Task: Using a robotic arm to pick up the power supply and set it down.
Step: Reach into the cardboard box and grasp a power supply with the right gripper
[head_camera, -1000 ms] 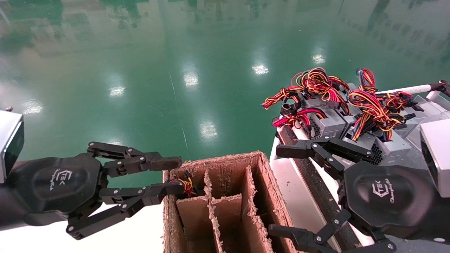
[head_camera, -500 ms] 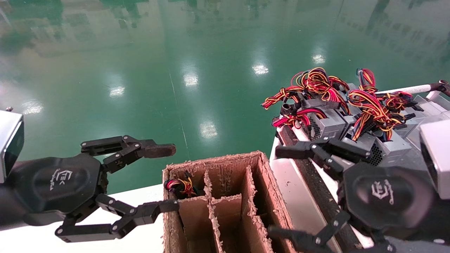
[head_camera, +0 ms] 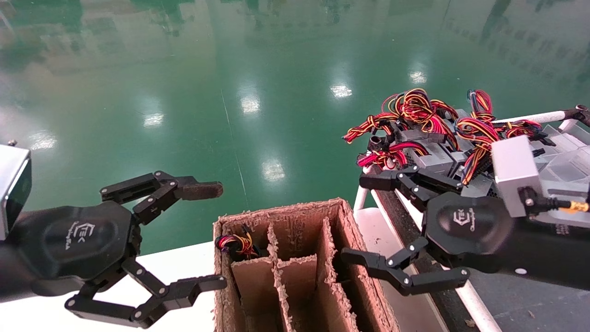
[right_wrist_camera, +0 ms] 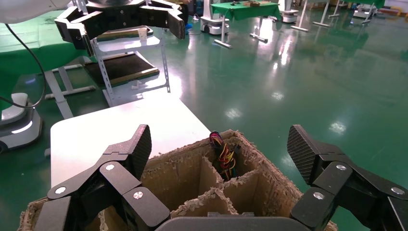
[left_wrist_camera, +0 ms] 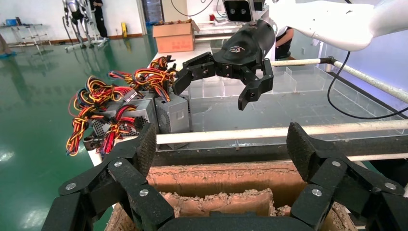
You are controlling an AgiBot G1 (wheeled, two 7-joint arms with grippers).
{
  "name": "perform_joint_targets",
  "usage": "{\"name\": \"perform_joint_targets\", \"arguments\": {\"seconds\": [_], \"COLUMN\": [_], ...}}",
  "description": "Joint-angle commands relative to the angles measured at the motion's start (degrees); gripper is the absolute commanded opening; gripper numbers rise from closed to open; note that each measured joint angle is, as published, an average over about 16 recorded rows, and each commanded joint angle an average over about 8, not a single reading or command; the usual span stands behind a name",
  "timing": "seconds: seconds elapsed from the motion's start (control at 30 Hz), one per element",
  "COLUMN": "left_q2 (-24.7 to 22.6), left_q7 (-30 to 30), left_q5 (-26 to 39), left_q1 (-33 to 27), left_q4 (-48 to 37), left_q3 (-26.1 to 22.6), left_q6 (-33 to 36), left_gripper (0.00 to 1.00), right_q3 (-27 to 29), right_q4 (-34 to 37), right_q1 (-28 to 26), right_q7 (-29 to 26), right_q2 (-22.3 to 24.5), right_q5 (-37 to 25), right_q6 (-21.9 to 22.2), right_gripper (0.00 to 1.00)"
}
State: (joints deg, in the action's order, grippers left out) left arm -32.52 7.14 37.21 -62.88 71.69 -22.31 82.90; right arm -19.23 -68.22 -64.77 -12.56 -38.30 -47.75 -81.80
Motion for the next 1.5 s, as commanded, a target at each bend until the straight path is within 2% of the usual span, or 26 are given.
{"name": "perform_joint_targets", "arguments": {"seconds": [0.03,0.87,1.37,1.5], "left_q2": [0.00,0.00,0.02,0.02], "left_q7": [0.00,0.00,0.00,0.00], "left_q5": [-0.01,0.00,-0.01,-0.01], "left_q1": [0.00,0.00,0.01,0.01], "left_q4": [0.00,-0.01,-0.03,-0.04], "left_q3": [0.00,0.00,0.00,0.00], "left_q6": [-0.01,-0.01,-0.03,-0.03], "left_gripper": [1.00,1.00,1.00,1.00], "right_q3": [-0.21,-0.14,-2.02,-3.91], "right_q4": [-0.05,0.20,0.86,2.95], "right_q1": [-0.59,0.22,-0.52,-1.77], "right_q7": [0.19,-0.17,0.86,-0.40], "right_q2": [-0.18,-0.09,-3.59,-6.10], "right_q5": [-0.79,-0.22,-4.57,-7.28], "right_q6": [0.46,0.08,3.71,5.23], "right_gripper": [1.00,1.00,1.00,1.00]}}
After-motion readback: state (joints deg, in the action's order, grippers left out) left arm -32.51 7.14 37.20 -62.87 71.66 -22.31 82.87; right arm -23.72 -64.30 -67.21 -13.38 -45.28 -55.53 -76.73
